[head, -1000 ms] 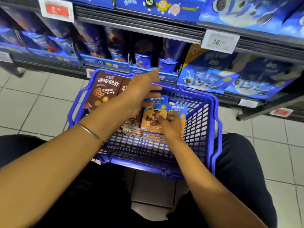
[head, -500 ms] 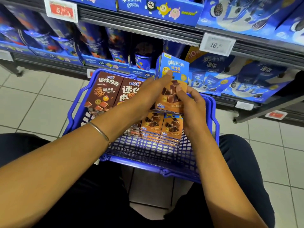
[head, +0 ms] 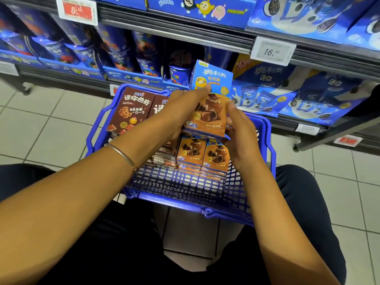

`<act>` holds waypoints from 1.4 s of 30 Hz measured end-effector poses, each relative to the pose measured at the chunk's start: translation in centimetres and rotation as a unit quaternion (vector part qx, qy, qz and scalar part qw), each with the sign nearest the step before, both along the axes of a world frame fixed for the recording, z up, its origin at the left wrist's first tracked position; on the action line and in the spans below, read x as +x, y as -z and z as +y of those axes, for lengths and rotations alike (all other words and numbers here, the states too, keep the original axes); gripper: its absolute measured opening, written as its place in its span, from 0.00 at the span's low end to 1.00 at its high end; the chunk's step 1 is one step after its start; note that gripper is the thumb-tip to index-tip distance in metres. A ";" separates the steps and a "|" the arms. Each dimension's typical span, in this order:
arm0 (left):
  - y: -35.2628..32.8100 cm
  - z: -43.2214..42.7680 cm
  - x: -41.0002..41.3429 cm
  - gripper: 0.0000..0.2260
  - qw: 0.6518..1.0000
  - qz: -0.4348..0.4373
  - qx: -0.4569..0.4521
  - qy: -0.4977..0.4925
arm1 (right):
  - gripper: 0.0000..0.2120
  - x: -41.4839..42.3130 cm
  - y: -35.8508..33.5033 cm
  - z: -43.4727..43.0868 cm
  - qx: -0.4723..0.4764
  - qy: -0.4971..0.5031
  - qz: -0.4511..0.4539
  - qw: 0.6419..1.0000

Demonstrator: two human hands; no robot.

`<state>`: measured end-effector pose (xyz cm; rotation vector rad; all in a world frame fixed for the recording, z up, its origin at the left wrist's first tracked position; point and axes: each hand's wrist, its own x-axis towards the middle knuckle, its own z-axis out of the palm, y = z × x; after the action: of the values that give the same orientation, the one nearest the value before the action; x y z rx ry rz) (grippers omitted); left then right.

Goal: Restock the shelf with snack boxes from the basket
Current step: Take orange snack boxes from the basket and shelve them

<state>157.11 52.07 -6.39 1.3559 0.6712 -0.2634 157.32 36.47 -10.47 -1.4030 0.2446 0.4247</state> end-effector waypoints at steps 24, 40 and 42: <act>0.3 -0.5 1.5 0.30 1.000 0.007 -0.002 0.001 | 0.09 -0.8 14.6 -3.2 -0.288 -0.041 0.108 0.951; 0.0 -1.0 1.9 0.26 1.000 -0.016 0.008 0.002 | 0.22 0.3 10.9 -4.3 -0.199 0.037 0.081 0.976; -0.1 -1.1 2.0 0.26 1.000 -0.018 0.005 -0.005 | 0.23 0.3 9.5 -4.2 -0.173 0.030 0.070 0.982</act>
<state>159.11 51.00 -6.29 1.3646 0.6491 -0.2274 157.64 32.32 -20.00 -1.7024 0.4917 0.4455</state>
